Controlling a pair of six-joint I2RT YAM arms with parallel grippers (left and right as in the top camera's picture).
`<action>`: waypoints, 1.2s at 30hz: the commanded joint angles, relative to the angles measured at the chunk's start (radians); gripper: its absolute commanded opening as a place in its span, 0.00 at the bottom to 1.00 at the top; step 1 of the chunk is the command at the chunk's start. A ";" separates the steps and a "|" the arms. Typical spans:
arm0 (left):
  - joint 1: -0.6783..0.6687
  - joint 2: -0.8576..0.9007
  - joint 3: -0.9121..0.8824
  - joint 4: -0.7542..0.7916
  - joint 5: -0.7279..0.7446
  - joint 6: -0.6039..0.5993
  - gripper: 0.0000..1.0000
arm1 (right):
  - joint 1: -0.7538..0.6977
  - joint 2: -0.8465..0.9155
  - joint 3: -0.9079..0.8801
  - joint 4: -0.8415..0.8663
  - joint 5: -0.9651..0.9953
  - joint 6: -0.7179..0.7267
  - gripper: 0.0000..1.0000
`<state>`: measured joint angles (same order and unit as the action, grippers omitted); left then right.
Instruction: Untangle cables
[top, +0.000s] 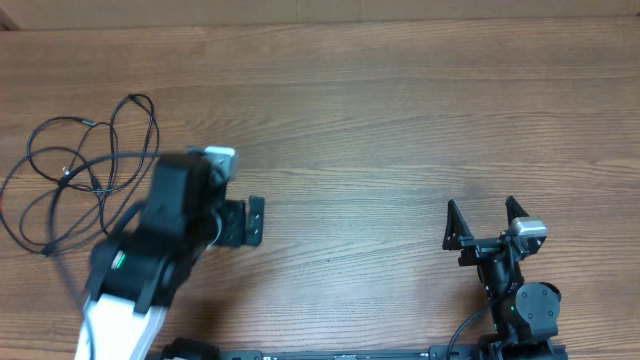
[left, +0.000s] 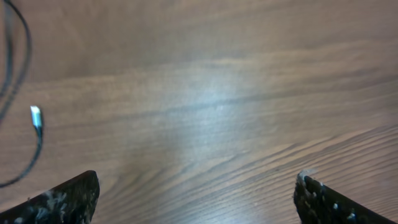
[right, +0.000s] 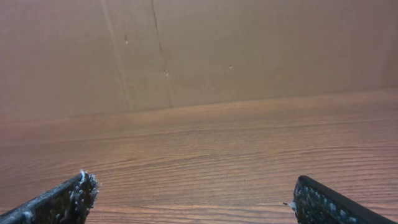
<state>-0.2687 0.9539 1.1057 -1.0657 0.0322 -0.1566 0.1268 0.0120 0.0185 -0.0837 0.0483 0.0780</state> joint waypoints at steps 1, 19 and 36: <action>0.007 -0.115 0.001 -0.003 -0.006 -0.001 1.00 | 0.001 -0.009 -0.011 0.003 -0.008 -0.005 1.00; 0.172 -0.554 -0.385 0.431 -0.006 -0.001 1.00 | 0.001 -0.009 -0.011 0.003 -0.008 -0.005 1.00; 0.172 -0.934 -0.886 1.107 -0.009 0.003 1.00 | 0.001 -0.009 -0.011 0.003 -0.008 -0.005 1.00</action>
<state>-0.1028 0.0715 0.2466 0.0315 0.0326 -0.1570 0.1268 0.0120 0.0185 -0.0837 0.0483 0.0776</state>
